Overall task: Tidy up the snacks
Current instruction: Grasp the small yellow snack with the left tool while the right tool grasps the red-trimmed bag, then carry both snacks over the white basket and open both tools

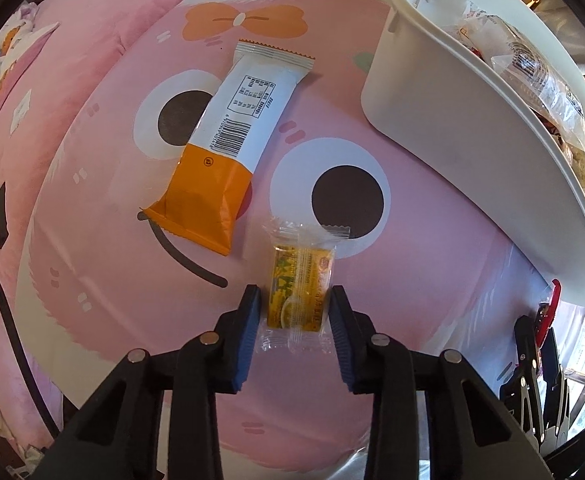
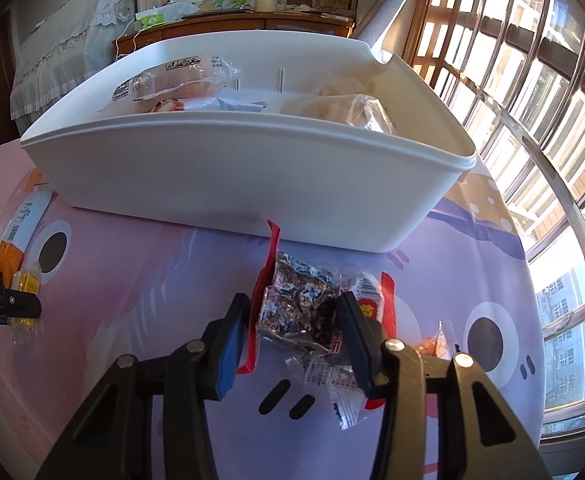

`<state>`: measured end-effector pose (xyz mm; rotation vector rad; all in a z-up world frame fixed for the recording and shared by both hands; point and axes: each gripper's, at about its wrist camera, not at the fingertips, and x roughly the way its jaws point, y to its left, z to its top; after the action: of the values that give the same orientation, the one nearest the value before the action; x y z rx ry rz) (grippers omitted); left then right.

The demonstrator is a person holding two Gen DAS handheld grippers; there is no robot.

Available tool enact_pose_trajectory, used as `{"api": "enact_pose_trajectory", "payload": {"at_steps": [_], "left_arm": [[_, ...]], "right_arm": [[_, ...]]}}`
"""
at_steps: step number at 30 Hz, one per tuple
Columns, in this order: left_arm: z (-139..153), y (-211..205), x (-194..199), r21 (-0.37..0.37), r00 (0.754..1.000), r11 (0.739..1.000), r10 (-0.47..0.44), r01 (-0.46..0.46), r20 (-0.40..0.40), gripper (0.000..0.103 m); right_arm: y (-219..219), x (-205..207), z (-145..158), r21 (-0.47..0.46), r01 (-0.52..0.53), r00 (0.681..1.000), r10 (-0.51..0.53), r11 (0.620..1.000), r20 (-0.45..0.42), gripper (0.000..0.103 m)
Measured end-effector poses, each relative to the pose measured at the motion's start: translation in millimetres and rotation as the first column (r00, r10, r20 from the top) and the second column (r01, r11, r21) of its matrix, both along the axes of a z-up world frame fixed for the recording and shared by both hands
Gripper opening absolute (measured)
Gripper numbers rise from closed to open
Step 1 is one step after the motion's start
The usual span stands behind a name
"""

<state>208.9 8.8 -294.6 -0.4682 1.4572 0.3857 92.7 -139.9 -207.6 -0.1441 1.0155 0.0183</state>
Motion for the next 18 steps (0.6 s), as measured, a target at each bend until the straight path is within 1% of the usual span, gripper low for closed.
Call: {"api": "enact_pose_trajectory", "payload": {"at_steps": [2,3,7,8,13,18], "left_arm": [[-2.1,0.2,-6.7,-0.003,1.000,1.000,0.005,-0.005,0.008,0.026],[-2.8,-0.6,-9.8,-0.013,1.000,1.000,0.007,-0.007,0.017,0.025],[-6.9,-1.8,-9.2,-0.028,1.000,1.000,-0.002,0.003,0.029,0.024],[-5.6,3.0,-9.5,-0.032,1.000,0.999,-0.002,0.003,0.030,0.024],[-4.1,0.6,-14.0,-0.039,0.999,0.999,0.004,-0.003,0.037,0.024],[8.1,6.8,-15.8,-0.039,0.999,0.999,0.010,-0.008,0.052,0.024]], "right_arm": [[-0.5,0.5,0.5,0.003,0.001,1.000,-0.001,1.000,-0.006,0.046],[-0.7,0.8,0.7,0.003,-0.002,1.000,0.002,1.000,-0.009,0.045],[-3.2,2.9,2.7,0.019,-0.001,0.999,0.002,1.000,-0.037,0.045],[-4.5,3.8,3.4,0.025,0.000,0.999,0.001,1.000,-0.043,0.044],[-7.5,4.6,5.2,0.045,-0.009,0.998,0.013,0.999,-0.068,0.044],[-9.9,2.9,8.5,0.069,-0.020,0.996,0.026,0.997,-0.087,0.043]]}}
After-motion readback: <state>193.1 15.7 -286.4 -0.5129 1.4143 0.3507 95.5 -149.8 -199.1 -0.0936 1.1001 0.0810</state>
